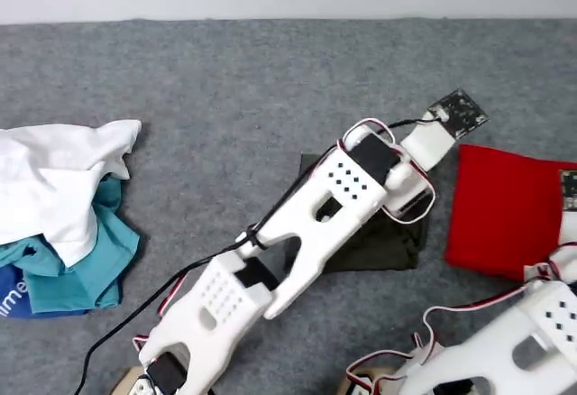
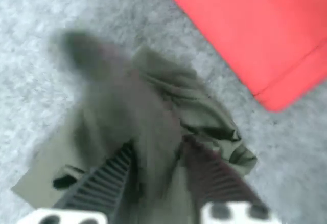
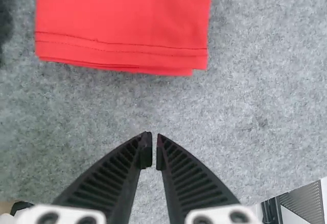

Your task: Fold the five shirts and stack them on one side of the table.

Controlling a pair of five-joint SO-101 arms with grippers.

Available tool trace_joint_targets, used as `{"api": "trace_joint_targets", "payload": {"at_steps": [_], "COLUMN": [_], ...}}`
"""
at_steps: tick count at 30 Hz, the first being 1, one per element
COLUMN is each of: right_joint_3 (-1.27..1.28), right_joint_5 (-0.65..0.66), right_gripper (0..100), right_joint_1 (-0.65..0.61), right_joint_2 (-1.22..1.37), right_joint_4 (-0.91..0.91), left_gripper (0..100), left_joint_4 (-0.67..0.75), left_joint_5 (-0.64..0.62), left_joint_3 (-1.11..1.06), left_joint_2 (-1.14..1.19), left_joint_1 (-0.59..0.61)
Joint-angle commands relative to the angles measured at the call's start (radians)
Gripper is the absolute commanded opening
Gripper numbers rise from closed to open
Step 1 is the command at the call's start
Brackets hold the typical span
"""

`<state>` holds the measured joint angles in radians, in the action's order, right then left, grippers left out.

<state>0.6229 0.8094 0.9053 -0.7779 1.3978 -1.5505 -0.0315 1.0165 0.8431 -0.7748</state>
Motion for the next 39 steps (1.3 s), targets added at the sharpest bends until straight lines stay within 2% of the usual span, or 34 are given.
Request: {"api": "trace_joint_targets", "payload": {"at_steps": [1,4,8,11,13,18,25,32,39], "right_joint_3": [-0.009,-0.009,-0.009,-0.009,-0.009,-0.009,-0.009,-0.009,-0.009], "right_joint_5": [0.0,0.0,0.0,0.003,0.003,0.002,0.003,0.005,0.005], "right_gripper": [2.8,2.7,2.7,2.6,2.6,2.6,2.6,2.6,2.7], "right_joint_1": [-0.005,-0.005,-0.005,-0.004,-0.004,-0.004,-0.004,-0.004,0.016], "right_joint_2": [-0.033,-0.033,-0.033,-0.033,-0.033,-0.033,-0.033,-0.033,-0.033], "right_joint_4": [0.007,0.007,0.007,0.007,0.007,0.007,0.007,0.007,0.005], "left_gripper": [26,24,17,6,2,1,1,1,1], "left_joint_4": [-0.114,-0.204,-0.207,-0.207,-0.207,-0.204,-0.203,-0.204,-0.206], "left_joint_5": [-0.005,-0.003,-0.003,0.008,0.066,0.123,0.16,0.16,0.155], "left_joint_3": [0.213,0.348,0.364,0.328,0.282,0.087,-0.084,-0.097,-0.107], "left_joint_2": [0.023,0.046,0.025,0.009,0.008,0.014,0.091,0.167,0.112], "left_joint_1": [0.002,0.009,0.086,0.161,0.203,0.258,0.176,0.034,-0.091]}}
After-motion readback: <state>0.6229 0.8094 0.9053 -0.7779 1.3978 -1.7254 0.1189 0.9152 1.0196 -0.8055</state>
